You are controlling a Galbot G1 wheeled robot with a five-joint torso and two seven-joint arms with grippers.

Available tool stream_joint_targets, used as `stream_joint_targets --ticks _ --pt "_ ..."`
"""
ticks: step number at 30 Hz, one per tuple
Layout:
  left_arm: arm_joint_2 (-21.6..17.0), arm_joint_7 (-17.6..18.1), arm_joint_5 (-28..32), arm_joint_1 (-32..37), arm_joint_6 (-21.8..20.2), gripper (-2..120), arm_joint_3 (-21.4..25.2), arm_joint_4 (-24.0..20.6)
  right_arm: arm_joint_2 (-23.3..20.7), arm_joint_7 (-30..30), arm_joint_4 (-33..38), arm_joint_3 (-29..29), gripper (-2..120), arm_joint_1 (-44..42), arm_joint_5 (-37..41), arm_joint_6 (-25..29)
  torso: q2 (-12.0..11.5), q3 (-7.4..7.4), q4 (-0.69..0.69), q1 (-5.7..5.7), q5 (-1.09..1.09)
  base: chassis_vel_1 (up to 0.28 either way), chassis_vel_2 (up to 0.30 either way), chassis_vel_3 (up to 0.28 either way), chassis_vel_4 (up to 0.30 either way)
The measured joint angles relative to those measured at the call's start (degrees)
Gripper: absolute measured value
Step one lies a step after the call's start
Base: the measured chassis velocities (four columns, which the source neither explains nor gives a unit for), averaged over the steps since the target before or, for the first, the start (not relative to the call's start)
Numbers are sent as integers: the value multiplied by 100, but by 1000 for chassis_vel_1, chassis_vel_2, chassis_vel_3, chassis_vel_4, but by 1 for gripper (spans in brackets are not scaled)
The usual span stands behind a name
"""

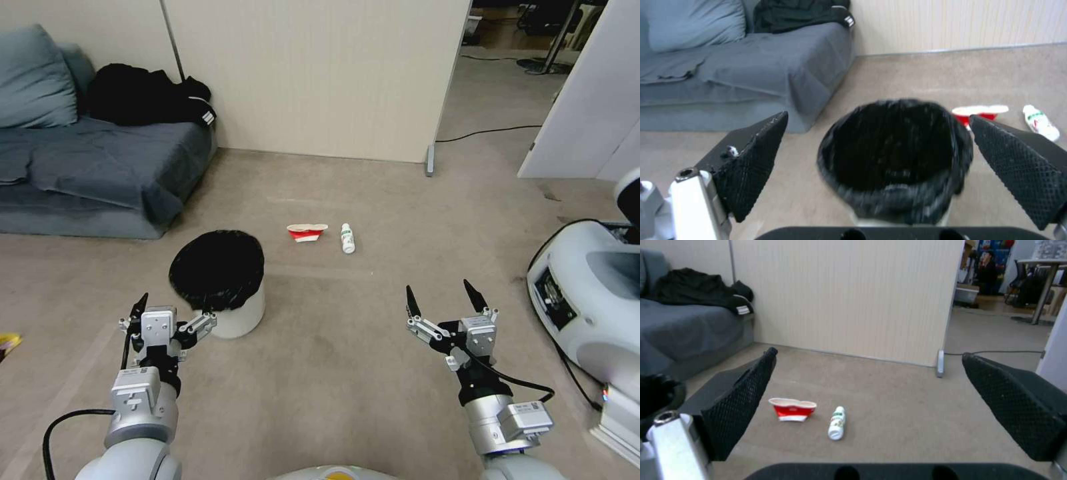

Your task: Pick up the trash bin, then pick up the garbage from the floor and place it into the trash bin.

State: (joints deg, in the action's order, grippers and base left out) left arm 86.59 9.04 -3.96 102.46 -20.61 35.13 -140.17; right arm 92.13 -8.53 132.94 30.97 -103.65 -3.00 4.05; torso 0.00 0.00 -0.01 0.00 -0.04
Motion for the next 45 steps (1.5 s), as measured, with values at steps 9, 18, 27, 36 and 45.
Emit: stream_joint_targets --ticks 9,18,27,36,45 --pt "0 4 1 2 -7 99 21 -2 0 21 -11 -5 100 20 67 242 0 1 0 1 0 -219 229 232 -238" --pt "7 18 1 -1 -30 99 31 -21 0 15 -65 31 100 16 -111 615 0 0 1 0 3 -44 46 47 -48" --pt "-142 314 282 -464 -478 99 324 32 0 336 -114 28 100 -8 -467 662 0 0 2 0 4 6 -4 -4 5" --pt "-666 847 1041 -1242 -960 100 485 705 -1 481 -197 13 100 -14 -613 647 0 0 1 0 3 0 0 0 0" --pt "-847 1171 1524 -1655 -1282 100 405 1458 0 508 -220 -35 100 -75 -761 584 0 0 2 0 3 0 0 0 0"
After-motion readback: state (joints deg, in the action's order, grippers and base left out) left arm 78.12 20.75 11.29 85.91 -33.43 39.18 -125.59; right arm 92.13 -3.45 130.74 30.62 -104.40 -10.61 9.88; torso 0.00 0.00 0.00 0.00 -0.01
